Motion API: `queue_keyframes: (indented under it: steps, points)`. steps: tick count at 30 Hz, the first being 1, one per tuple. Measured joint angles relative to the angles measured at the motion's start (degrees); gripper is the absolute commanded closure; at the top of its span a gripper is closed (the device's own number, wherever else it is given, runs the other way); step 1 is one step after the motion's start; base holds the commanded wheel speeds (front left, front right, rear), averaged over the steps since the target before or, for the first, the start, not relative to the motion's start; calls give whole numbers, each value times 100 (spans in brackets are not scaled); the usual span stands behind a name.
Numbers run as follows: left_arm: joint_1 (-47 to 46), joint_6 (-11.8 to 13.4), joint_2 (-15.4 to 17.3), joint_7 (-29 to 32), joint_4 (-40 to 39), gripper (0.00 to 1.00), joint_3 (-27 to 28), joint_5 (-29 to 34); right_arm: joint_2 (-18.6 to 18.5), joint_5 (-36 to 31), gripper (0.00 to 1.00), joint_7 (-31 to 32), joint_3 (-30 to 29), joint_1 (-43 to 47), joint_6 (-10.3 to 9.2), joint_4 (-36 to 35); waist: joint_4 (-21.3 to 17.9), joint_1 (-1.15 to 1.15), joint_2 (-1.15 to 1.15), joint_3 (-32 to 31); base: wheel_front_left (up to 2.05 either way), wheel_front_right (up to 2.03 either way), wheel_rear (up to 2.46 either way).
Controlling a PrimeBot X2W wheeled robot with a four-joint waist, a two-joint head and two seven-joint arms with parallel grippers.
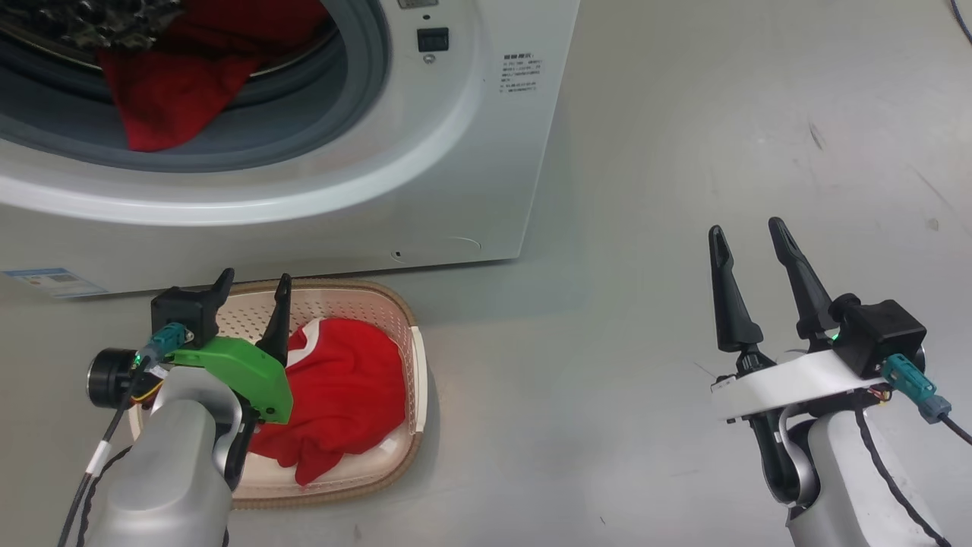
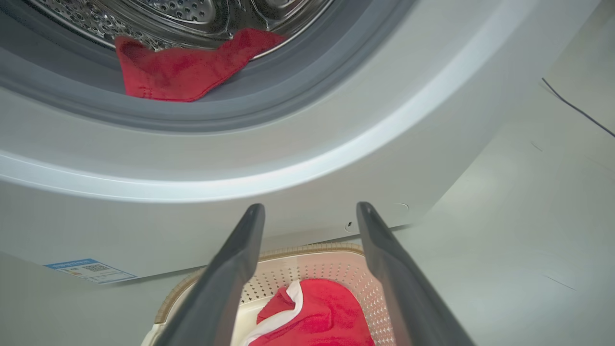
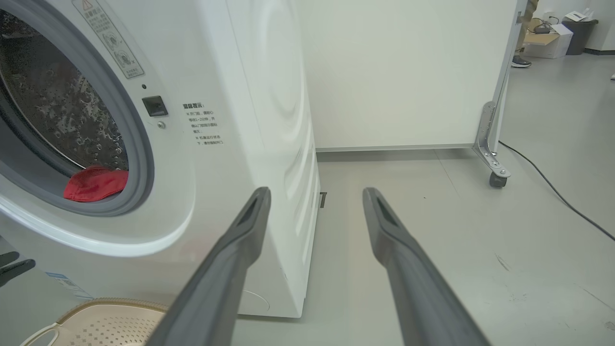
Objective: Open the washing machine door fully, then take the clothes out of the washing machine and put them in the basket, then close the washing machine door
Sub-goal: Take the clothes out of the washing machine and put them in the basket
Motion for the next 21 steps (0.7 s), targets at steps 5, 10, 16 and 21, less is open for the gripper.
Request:
queue_keyframes:
  steps: [5,10,16,21]
  points:
    - [21,-1,2,0,-432,0,-27,83,-2,1,0,0,-44,220,7,68,209,0,0,-348,0,0,0]
    - [146,-1,7,0,-1098,0,12,230,-2,2,0,0,-47,404,12,108,420,0,0,-685,0,0,0]
    - [668,51,5,0,-1673,0,237,242,0,31,0,0,-38,603,42,154,611,0,0,-1061,0,0,0]
    - [1137,110,4,0,-2248,0,364,260,1,45,0,0,-31,790,44,140,722,0,0,-1355,0,0,0]
